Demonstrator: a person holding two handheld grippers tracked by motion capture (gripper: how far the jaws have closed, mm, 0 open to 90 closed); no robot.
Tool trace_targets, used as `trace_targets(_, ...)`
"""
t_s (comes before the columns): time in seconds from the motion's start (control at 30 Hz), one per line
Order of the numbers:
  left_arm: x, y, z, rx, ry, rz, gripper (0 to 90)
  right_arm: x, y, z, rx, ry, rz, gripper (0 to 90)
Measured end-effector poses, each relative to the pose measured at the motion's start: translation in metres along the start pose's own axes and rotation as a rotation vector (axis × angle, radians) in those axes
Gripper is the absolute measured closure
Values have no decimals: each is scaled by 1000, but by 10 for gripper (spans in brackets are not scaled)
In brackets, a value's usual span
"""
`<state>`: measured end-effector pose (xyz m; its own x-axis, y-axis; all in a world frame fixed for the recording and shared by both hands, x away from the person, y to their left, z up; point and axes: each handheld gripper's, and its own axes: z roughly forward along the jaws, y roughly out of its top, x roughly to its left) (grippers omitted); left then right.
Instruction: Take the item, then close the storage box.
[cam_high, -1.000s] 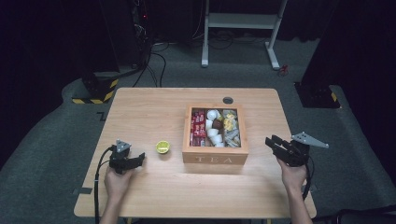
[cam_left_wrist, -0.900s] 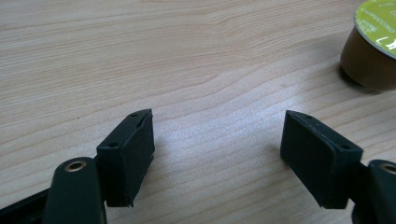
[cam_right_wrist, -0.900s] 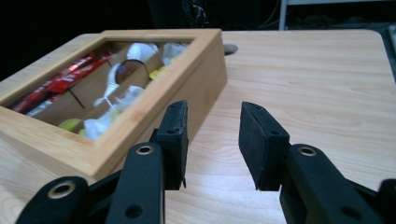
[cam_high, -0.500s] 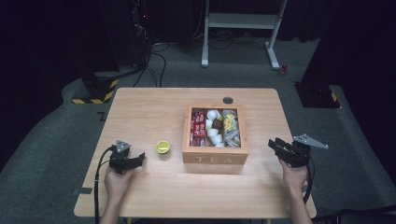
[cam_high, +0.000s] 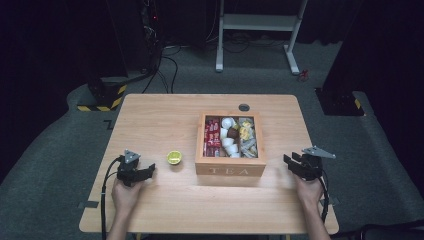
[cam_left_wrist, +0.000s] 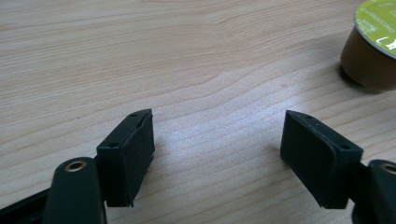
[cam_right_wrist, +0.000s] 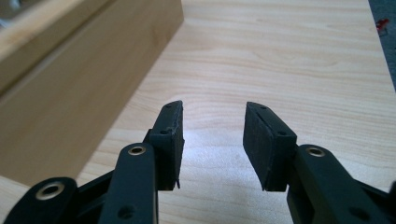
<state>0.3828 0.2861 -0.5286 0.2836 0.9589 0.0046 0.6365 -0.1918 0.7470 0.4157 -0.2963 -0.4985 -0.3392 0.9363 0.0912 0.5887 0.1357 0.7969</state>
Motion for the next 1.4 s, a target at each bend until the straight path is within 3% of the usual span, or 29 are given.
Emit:
trace_targets(0.83,0,0,0,1,0,1,264,9,-16,19,85,-46,-33,546)
trace_targets(0.93,0,0,0,0,-1,1,264,10,-16,19,93,-48,-44,518)
trace_targets(1.03,0,0,0,1,-1,1,264,15,-17,19,100,-68,-86,474)
trace_targets(1.2,0,0,0,1,-1,0,264,19,-18,19,109,-70,-76,389)
trace_targets(1.4,0,0,0,1,-2,0,264,20,-20,17,106,-83,-72,380)
